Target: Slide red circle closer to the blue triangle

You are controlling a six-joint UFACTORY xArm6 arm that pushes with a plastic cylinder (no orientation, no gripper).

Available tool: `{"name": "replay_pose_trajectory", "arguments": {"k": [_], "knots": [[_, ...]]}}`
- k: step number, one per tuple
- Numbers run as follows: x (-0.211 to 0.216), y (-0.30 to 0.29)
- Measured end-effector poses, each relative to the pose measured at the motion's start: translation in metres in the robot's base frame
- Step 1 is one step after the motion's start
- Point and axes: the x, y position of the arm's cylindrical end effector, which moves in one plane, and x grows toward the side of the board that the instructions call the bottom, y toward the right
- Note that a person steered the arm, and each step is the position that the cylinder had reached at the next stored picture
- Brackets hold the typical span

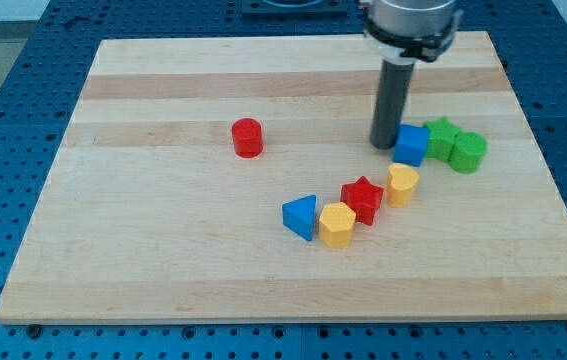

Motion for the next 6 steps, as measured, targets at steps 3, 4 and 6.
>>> {"name": "replay_pose_trajectory", "arguments": {"k": [3,4,6], "knots": [[-0.003,-0.015],[0.005,-0.057],[-0.025,-0.157]]}}
